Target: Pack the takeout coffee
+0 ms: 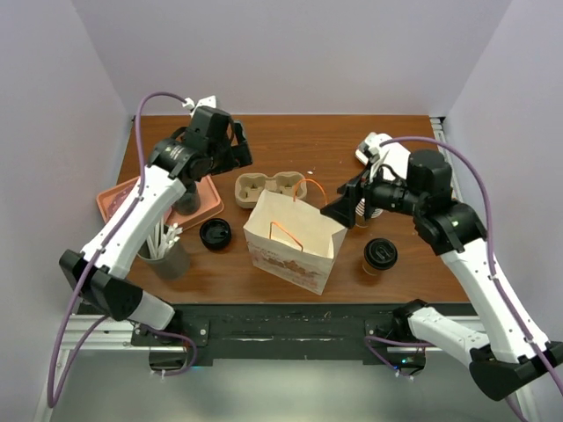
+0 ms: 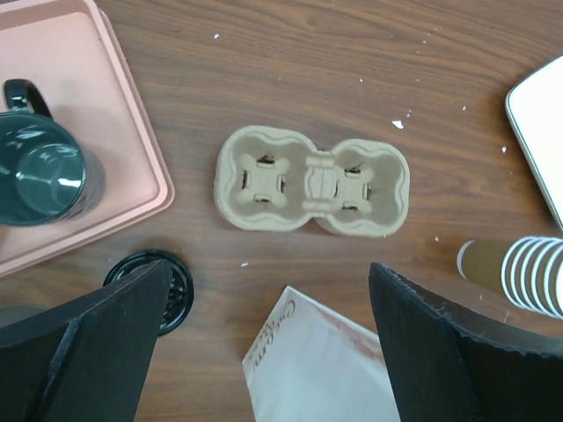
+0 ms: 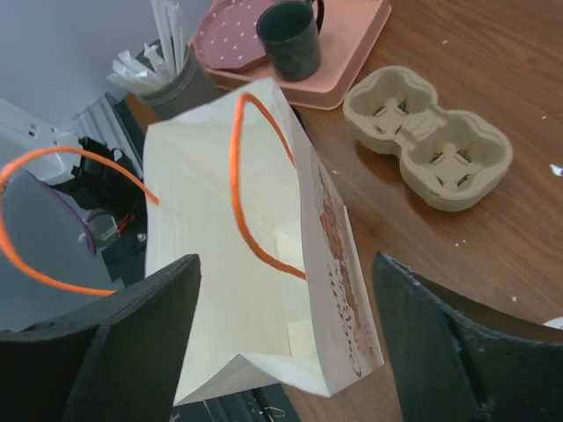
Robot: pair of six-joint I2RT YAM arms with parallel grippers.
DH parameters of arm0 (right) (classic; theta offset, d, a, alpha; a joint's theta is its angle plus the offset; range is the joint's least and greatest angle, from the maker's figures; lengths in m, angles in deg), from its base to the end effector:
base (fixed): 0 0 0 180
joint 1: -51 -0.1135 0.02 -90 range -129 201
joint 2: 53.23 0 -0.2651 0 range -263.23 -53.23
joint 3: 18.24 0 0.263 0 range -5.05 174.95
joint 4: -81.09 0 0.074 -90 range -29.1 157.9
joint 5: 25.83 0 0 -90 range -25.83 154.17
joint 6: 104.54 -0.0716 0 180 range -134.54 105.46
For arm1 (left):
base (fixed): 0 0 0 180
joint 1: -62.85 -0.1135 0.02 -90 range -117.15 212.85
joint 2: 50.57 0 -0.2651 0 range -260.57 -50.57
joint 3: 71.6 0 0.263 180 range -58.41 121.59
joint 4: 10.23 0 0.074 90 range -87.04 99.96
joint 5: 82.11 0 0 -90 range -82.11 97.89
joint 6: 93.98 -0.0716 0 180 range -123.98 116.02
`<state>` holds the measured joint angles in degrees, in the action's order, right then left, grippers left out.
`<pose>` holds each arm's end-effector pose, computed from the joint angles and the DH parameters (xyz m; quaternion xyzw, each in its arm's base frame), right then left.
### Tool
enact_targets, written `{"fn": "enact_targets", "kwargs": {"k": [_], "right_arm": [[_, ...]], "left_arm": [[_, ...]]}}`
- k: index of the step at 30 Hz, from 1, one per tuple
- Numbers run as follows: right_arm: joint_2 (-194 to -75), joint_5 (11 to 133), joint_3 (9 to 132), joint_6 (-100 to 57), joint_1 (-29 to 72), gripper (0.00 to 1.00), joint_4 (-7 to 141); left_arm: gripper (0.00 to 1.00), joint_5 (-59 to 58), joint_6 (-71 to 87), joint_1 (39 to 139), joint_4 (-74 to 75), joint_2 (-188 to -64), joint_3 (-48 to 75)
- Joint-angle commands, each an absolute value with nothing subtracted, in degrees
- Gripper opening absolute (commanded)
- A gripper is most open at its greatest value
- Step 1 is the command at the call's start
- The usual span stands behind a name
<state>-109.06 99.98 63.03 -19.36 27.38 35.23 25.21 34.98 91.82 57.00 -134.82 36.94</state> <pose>0.1961 0.1315 0.3997 -0.3007 0.7423 0.3781 0.4643 0.3055 -0.1448 0.3885 -0.1388 0.8977 -0.1060 0.4045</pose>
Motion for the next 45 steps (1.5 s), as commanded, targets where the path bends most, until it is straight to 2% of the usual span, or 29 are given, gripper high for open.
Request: {"fn": "enact_targets", "kwargs": {"k": [1, 5, 14, 21, 29, 37, 45], "right_arm": [[-107.99, 93.71, 72.11, -23.06, 27.44, 0.92, 28.53], [-106.67, 87.05, 76.16, -27.72, 27.36, 0.95, 28.52], [-107.37, 72.71, 79.59, -30.19, 27.36, 0.95, 21.76], [-109.04, 72.17, 80.12, -33.08, 27.36, 0.92, 24.21], [-109.31, 72.96, 79.59, -33.09, 27.36, 0.91, 24.74], [-109.39, 73.05, 77.48, -32.21, 27.44, 0.90, 25.01], [-111.50, 73.40, 77.75, -29.13, 27.44, 0.90, 24.83]], "left_arm": [[1.00, 22.58, 35.31, 91.76, 49.12, -137.67, 34.40], [0.81, 17.48, 35.65, 91.76, 44.71, -142.05, 31.50], [0.72, 19.41, 37.15, 93.26, 43.74, -153.93, 32.11], [0.63, 13.79, 36.89, 93.70, 38.74, -158.94, 31.24], [0.62, 15.18, 35.57, 94.22, 39.43, -164.65, 34.66], [0.55, 15.63, 34.78, 94.22, 37.15, -167.64, 36.42], [0.55, 15.80, 33.55, 94.22, 40.05, -170.10, 41.60]]}}
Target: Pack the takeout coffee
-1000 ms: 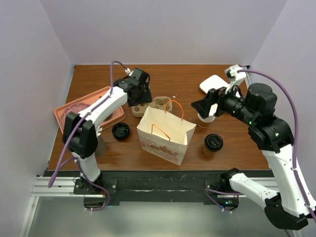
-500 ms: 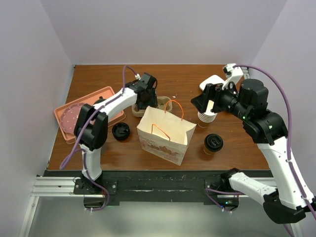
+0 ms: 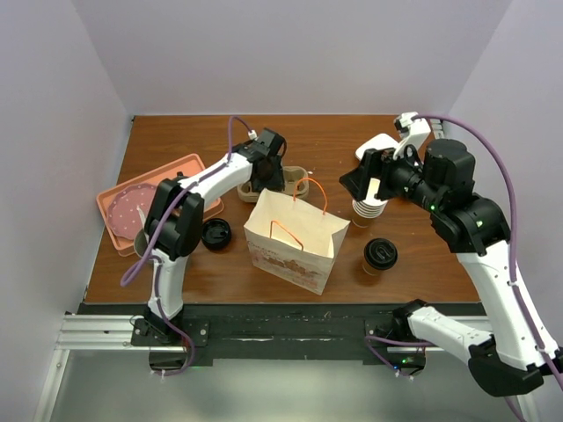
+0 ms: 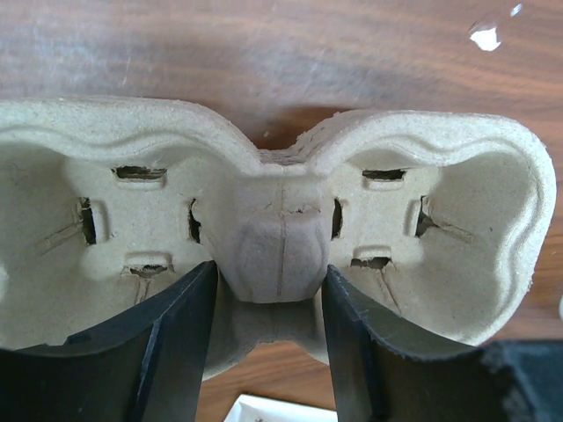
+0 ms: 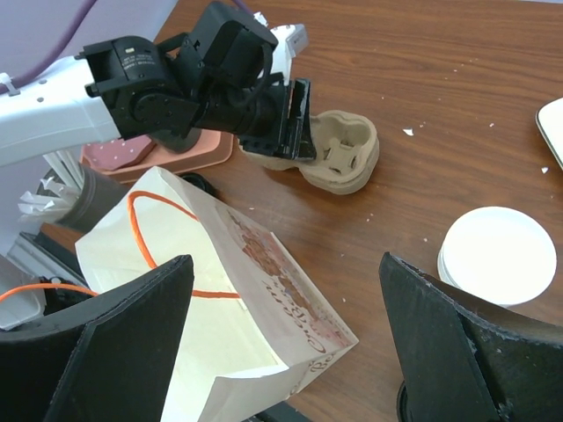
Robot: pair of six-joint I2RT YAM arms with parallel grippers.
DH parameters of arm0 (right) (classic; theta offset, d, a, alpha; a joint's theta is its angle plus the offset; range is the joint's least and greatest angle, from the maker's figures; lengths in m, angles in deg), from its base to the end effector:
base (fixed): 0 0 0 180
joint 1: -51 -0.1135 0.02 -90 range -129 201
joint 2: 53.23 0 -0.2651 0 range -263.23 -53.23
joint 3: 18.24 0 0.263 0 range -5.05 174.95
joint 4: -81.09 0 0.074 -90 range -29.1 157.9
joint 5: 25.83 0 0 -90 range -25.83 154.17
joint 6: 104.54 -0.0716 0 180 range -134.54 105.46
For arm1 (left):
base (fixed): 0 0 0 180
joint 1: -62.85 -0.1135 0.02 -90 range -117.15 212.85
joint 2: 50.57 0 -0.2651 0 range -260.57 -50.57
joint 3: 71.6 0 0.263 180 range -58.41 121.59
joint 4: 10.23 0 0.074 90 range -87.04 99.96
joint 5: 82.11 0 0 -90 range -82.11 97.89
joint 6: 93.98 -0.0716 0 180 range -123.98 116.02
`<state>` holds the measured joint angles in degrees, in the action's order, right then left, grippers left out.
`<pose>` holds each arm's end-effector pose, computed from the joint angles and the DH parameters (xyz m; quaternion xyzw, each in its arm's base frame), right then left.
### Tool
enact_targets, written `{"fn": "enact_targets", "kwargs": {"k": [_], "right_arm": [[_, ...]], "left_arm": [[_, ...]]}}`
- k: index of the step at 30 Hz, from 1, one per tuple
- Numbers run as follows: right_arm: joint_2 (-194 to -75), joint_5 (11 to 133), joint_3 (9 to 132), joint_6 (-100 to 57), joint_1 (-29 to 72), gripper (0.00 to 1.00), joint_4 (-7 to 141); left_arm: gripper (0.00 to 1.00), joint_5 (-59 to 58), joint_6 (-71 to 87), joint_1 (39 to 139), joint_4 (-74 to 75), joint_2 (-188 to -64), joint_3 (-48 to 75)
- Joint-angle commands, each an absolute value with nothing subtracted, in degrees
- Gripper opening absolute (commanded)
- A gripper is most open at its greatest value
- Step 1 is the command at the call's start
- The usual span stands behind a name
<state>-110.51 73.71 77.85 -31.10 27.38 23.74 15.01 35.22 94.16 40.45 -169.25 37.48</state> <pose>0.1957 0.0985 0.4554 -0.0983 0.8044 0.2633 0.5233 0.4134 -0.2411 0.1762 -0.0823 0.9613 -0.0987 0.2437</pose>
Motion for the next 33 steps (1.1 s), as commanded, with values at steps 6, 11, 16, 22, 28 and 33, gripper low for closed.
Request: {"fn": "enact_targets", "kwargs": {"k": [6, 11, 16, 22, 28, 33], "right_arm": [[-113.26, 74.63, 77.92, -27.73, 27.36, 0.90, 25.27], [-114.84, 74.81, 78.98, -26.23, 27.44, 0.91, 25.09], [-115.63, 75.16, 79.33, -25.88, 27.36, 0.91, 25.45], [-115.90, 74.98, 79.94, -25.53, 27.36, 0.91, 24.83], [-115.72, 75.07, 80.12, -25.97, 27.36, 0.91, 25.18], [-114.58, 74.81, 79.42, -27.02, 27.44, 0.91, 25.97]], "left_arm": [[0.53, 16.15, 33.37, 94.22, 42.16, -171.42, 44.42], [0.50, 17.03, 32.76, 94.22, 42.60, -171.42, 45.73], [0.49, 16.33, 32.76, 94.22, 42.95, -172.39, 46.61], [0.49, 16.86, 32.23, 94.22, 43.04, -171.78, 46.88], [0.48, 16.94, 31.97, 94.14, 44.00, -171.16, 48.63], [0.47, 16.94, 31.97, 94.22, 44.09, -170.02, 48.99]]}}
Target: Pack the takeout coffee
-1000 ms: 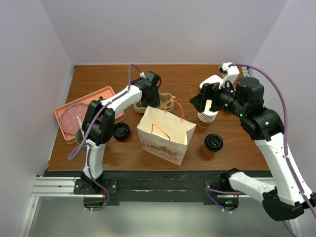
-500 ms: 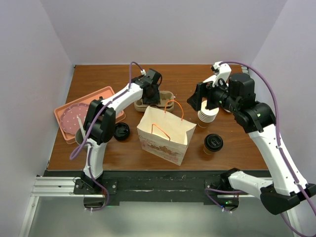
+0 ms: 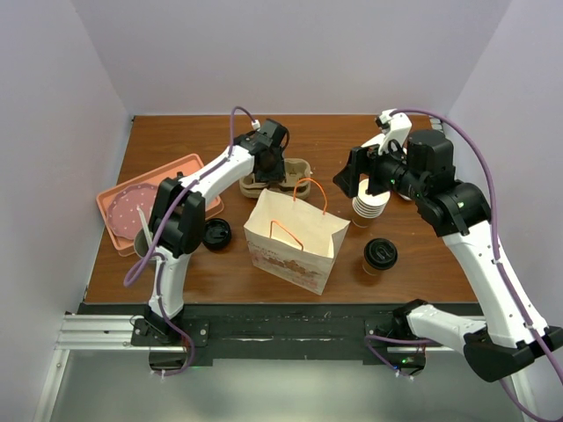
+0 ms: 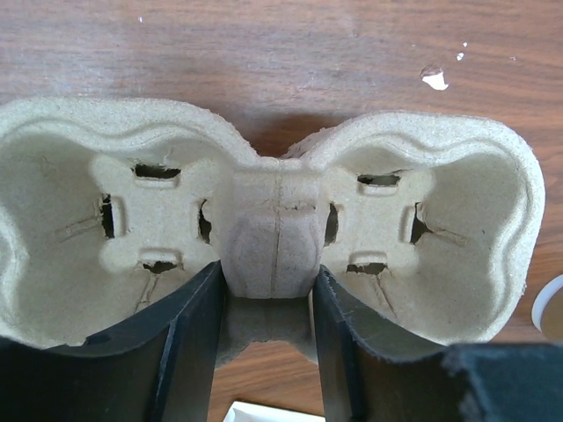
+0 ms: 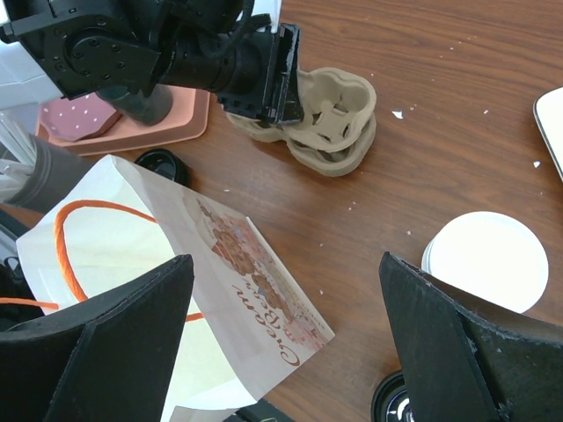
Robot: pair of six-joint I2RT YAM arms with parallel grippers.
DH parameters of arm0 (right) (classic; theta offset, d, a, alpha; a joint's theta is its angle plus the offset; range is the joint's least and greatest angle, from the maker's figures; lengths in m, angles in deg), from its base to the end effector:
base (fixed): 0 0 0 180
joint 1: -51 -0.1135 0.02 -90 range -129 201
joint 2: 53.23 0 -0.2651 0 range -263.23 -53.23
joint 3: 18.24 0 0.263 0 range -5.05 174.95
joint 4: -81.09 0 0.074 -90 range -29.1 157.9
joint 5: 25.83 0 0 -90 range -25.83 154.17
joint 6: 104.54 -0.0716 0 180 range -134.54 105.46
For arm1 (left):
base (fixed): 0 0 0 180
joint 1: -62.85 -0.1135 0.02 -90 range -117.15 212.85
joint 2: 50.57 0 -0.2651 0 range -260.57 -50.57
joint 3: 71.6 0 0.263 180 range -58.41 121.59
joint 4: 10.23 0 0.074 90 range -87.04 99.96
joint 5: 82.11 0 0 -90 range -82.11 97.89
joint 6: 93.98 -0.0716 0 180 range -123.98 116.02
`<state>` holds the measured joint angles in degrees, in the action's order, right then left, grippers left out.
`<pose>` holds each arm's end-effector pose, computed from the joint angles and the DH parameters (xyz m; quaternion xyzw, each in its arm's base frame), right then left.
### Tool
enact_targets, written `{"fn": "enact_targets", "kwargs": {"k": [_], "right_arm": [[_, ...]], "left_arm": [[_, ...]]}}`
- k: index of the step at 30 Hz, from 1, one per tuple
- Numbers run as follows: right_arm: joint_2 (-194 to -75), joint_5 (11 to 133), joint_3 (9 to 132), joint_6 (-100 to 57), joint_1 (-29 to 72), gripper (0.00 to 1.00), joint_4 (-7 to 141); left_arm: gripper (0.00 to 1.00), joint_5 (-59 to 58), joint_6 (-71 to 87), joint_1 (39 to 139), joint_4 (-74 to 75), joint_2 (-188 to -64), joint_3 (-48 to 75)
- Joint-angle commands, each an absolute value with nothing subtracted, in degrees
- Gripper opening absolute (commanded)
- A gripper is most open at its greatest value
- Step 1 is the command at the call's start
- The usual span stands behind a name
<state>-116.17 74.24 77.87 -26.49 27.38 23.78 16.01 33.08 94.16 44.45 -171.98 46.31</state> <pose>0.2253 0.1122 0.4344 -0.1325 0.8269 0.2355 0.4931 0.4299 -0.2497 0.2006 -0.0675 0.9571 -0.0973 0.2645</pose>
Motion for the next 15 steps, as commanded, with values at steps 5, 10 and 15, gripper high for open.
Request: {"fn": "enact_targets", "kwargs": {"k": [5, 10, 15], "right_arm": [[-113.79, 74.81, 78.80, -27.73, 27.44, 0.91, 26.15], [-113.00, 74.72, 79.06, -27.55, 27.36, 0.91, 25.45], [-112.03, 74.63, 78.71, -27.29, 27.44, 0.91, 24.83]], "left_arm": [[0.45, 17.21, 32.49, 94.22, 43.92, -168.26, 49.08], [0.44, 18.35, 32.49, 94.22, 43.65, -166.86, 49.42], [0.44, 20.46, 32.23, 94.22, 43.65, -165.89, 50.39]]}}
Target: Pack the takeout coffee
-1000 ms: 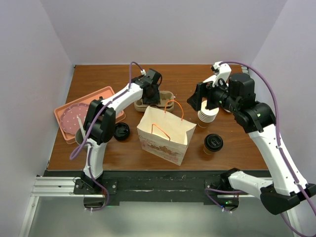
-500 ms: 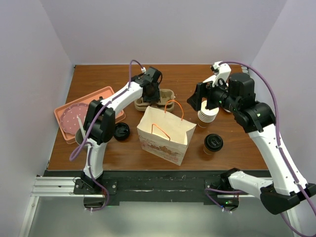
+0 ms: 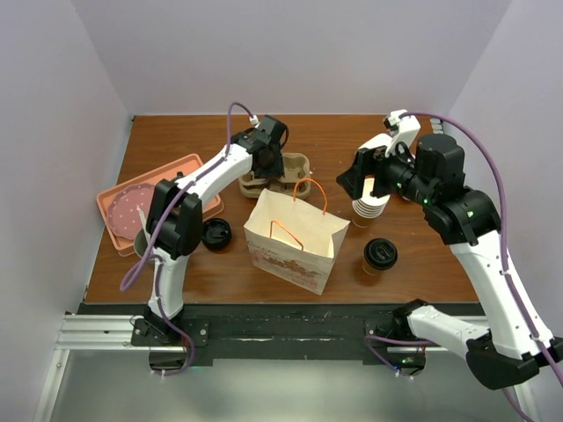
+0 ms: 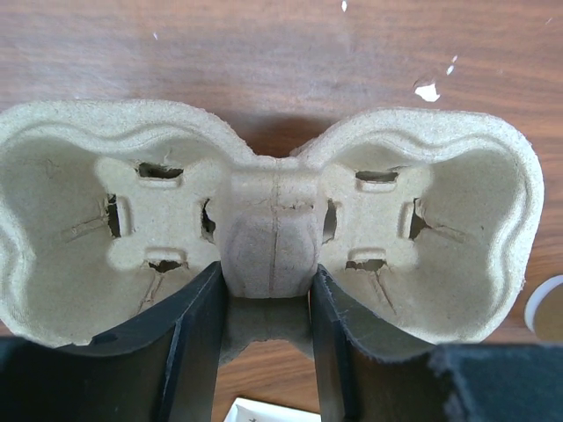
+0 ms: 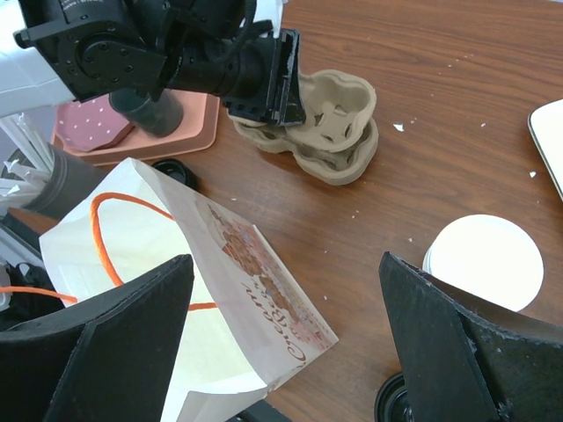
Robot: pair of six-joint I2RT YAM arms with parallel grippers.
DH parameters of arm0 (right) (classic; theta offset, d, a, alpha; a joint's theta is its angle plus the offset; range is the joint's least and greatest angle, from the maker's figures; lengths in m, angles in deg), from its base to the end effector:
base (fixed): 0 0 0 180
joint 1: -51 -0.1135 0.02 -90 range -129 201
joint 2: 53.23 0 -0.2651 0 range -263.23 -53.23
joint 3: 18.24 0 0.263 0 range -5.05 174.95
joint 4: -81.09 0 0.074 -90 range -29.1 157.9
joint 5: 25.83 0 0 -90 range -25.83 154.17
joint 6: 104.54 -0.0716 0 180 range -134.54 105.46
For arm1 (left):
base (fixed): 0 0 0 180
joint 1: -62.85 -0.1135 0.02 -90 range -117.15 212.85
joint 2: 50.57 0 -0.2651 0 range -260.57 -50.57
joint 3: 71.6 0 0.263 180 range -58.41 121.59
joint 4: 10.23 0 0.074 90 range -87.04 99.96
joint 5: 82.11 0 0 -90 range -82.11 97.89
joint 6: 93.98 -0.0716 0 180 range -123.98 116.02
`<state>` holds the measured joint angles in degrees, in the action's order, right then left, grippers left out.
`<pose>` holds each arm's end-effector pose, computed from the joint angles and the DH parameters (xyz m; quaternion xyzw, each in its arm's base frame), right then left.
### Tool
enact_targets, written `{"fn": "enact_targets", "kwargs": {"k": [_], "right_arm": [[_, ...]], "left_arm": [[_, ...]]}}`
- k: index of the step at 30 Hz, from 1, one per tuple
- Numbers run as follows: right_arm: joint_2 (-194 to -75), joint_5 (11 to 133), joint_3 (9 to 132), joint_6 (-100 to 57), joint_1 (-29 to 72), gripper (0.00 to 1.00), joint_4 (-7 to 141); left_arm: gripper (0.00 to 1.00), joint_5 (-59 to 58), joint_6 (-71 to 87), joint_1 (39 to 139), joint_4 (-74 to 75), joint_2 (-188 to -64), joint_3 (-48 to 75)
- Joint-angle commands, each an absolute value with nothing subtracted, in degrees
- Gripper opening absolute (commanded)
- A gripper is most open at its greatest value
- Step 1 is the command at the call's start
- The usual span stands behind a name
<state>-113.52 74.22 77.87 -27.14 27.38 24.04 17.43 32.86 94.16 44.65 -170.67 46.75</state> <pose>0.2117 0.1062 0.4453 -0.1282 0.8135 0.2436 0.5122 0.4294 -0.2473 0.2141 -0.0699 0.9523 -0.0943 0.2816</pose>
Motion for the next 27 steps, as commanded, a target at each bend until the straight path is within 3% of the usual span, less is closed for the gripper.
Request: {"fn": "enact_targets", "kwargs": {"k": [1, 15, 27], "right_arm": [[-112.03, 74.63, 78.71, -27.11, 27.36, 0.91, 24.74], [-112.12, 75.60, 79.15, -27.11, 27.36, 0.91, 25.53], [-109.04, 67.07, 77.04, -34.32, 27.36, 0.90, 21.41]], "left_arm": [[0.44, 21.16, 32.14, 94.22, 43.57, -165.45, 50.57], [0.44, 24.23, 31.88, 93.87, 46.11, -161.41, 54.08], [0.46, 24.60, 30.56, 93.26, 50.33, -152.19, 57.43]]}}
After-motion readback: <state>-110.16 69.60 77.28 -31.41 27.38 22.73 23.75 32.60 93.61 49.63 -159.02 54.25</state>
